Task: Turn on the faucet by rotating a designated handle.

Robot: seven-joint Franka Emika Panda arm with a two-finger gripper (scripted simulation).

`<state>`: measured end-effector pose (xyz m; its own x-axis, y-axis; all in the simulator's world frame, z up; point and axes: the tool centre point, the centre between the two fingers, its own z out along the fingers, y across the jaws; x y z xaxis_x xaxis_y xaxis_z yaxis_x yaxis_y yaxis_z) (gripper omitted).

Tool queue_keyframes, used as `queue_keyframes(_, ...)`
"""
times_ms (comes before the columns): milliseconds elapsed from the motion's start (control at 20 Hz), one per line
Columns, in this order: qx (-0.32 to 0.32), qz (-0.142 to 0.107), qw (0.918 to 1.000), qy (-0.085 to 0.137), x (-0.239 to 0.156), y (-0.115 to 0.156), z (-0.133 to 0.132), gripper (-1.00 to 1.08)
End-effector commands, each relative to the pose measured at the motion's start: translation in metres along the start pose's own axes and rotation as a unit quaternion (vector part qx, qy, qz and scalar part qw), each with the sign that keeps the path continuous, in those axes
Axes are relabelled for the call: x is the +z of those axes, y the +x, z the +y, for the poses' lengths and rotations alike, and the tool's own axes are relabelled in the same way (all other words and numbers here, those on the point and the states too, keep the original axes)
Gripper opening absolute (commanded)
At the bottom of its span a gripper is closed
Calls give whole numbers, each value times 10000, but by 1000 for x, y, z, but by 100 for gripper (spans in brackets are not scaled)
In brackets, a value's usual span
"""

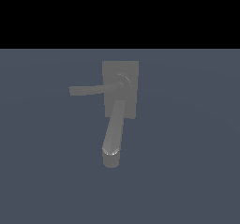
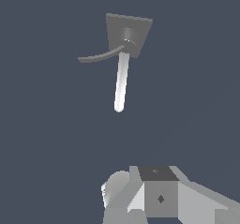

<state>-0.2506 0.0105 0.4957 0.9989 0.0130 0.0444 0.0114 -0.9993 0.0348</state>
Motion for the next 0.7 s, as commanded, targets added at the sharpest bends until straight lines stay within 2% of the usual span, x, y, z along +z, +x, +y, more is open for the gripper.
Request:
queue_keyframes(0,0,0,10000,0,0,0,0,-100)
queue_keyframes(400,-283,95,9995,-98,-9,3,-15,-100)
queue_keyframes(650,-365,38,9991,-232,-5,7,-12,-100)
